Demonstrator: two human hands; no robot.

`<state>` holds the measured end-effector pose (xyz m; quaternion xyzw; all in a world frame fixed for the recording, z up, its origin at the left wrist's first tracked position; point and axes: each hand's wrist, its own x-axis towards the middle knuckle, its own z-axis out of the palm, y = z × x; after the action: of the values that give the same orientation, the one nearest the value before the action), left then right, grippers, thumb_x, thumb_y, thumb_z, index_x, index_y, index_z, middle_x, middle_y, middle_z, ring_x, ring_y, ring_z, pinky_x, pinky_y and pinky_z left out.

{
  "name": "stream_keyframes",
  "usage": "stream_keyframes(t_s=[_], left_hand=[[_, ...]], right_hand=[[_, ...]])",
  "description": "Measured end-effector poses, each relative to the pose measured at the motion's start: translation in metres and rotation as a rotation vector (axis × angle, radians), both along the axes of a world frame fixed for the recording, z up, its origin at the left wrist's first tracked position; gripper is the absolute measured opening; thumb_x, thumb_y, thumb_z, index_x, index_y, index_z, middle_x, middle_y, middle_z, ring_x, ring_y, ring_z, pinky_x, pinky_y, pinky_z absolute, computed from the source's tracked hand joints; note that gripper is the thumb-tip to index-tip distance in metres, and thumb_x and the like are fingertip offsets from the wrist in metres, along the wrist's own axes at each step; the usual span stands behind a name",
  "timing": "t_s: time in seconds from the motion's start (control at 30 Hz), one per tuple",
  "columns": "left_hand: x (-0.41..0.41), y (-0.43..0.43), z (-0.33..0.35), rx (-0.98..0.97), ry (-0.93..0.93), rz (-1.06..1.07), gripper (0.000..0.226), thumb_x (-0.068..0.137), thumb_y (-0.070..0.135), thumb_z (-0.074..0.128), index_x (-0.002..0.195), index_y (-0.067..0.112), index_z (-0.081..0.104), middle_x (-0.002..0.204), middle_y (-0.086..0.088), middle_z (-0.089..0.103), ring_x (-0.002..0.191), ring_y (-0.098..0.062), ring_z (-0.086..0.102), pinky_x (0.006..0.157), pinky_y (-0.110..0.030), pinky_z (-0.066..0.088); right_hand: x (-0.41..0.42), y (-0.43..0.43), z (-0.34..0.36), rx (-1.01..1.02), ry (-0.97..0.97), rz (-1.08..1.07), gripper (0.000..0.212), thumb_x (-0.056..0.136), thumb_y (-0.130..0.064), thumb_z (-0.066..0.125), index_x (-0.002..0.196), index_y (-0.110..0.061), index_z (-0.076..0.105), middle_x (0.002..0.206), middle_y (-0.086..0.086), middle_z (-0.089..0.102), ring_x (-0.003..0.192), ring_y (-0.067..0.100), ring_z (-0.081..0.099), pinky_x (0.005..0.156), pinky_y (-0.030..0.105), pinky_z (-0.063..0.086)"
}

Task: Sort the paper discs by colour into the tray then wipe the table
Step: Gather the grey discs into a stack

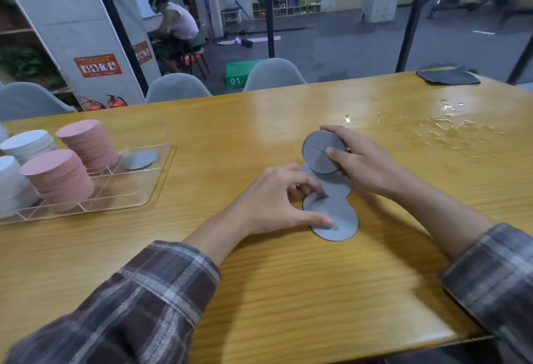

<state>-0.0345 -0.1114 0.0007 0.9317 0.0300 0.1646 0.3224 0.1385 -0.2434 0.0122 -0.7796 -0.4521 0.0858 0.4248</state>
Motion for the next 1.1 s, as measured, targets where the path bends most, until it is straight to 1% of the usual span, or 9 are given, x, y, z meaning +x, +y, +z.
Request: stream_keyframes(t_s=[0.17,0.33,0.47,0.6,0.83,0.9,0.97,1.03,1.1], left_hand=[[-0.006,0.015,0.002,-0.082,0.047,0.042,0.031,0.076,0.037,0.092,0.103,0.03,0.08,0.099,0.012,0.069,0.08,-0.004,0.058,0.071,-0.009,0.039],[-0.006,0.026,0.002,-0.288,-0.01,0.131,0.022,0.082,0.02,0.089,0.098,0.024,0.076,0.093,0.006,0.075,0.077,-0.011,0.067,0.074,-0.024,0.054],[-0.003,0.03,0.003,-0.393,-0.163,0.268,0.017,0.084,0.017,0.086,0.097,0.021,0.076,0.088,-0.002,0.075,0.074,-0.013,0.069,0.076,-0.026,0.059],[0.007,0.026,0.0,-0.482,-0.234,0.332,0.018,0.085,0.017,0.086,0.098,0.015,0.074,0.088,-0.009,0.074,0.07,-0.017,0.073,0.072,-0.033,0.063],[0.016,0.016,0.003,-0.514,-0.249,0.366,0.018,0.084,0.015,0.087,0.094,0.013,0.073,0.085,-0.006,0.071,0.064,-0.014,0.074,0.064,-0.028,0.062],[0.017,0.014,0.003,-0.513,-0.252,0.383,0.017,0.085,0.016,0.086,0.093,0.013,0.072,0.085,-0.005,0.072,0.065,-0.016,0.075,0.066,-0.031,0.064],[0.017,0.014,0.003,-0.491,-0.244,0.403,0.014,0.088,0.019,0.084,0.093,0.014,0.072,0.085,-0.002,0.074,0.066,-0.015,0.075,0.067,-0.031,0.064],[0.014,0.016,0.002,-0.319,-0.189,0.404,0.016,0.086,0.03,0.084,0.091,0.021,0.072,0.084,0.006,0.074,0.068,-0.007,0.07,0.068,-0.021,0.058],[0.008,0.017,0.001,-0.1,-0.067,0.308,0.023,0.081,0.042,0.087,0.093,0.026,0.074,0.086,0.01,0.071,0.074,0.0,0.062,0.067,-0.011,0.046]], right_hand=[[-0.001,0.003,0.001,0.036,0.087,-0.003,0.045,0.106,-0.02,0.049,0.15,-0.028,0.047,0.122,0.001,0.06,0.077,0.008,0.054,0.067,0.017,0.045],[-0.007,0.008,-0.001,-0.002,0.159,0.02,0.043,0.107,-0.02,0.047,0.148,-0.031,0.048,0.112,0.01,0.064,0.061,0.012,0.059,0.061,0.029,0.051],[-0.013,0.008,0.001,-0.009,0.245,0.046,0.044,0.106,-0.017,0.044,0.146,-0.032,0.05,0.105,0.006,0.059,0.054,0.01,0.057,0.05,0.019,0.044],[-0.02,0.009,0.005,0.007,0.309,0.065,0.042,0.107,-0.016,0.037,0.143,-0.032,0.053,0.088,0.007,0.054,0.047,0.009,0.05,0.043,0.025,0.037],[-0.023,0.01,0.005,0.012,0.331,0.09,0.039,0.109,-0.031,0.043,0.147,-0.031,0.049,0.091,0.01,0.06,0.057,0.016,0.052,0.05,0.033,0.042],[-0.02,0.01,0.003,-0.015,0.265,0.103,0.044,0.107,-0.026,0.05,0.15,-0.029,0.045,0.105,0.011,0.066,0.065,0.017,0.058,0.061,0.042,0.051],[-0.015,0.009,0.001,-0.034,0.169,0.088,0.048,0.106,-0.025,0.051,0.153,-0.03,0.042,0.121,0.009,0.065,0.081,0.018,0.066,0.073,0.038,0.056],[-0.009,0.007,0.0,-0.059,0.046,0.043,0.05,0.107,-0.027,0.049,0.155,-0.031,0.038,0.134,0.003,0.059,0.111,0.021,0.062,0.091,0.033,0.051],[-0.006,0.005,0.0,-0.076,-0.038,0.013,0.051,0.107,-0.027,0.047,0.157,-0.03,0.034,0.14,0.002,0.054,0.123,0.021,0.052,0.095,0.031,0.042]])
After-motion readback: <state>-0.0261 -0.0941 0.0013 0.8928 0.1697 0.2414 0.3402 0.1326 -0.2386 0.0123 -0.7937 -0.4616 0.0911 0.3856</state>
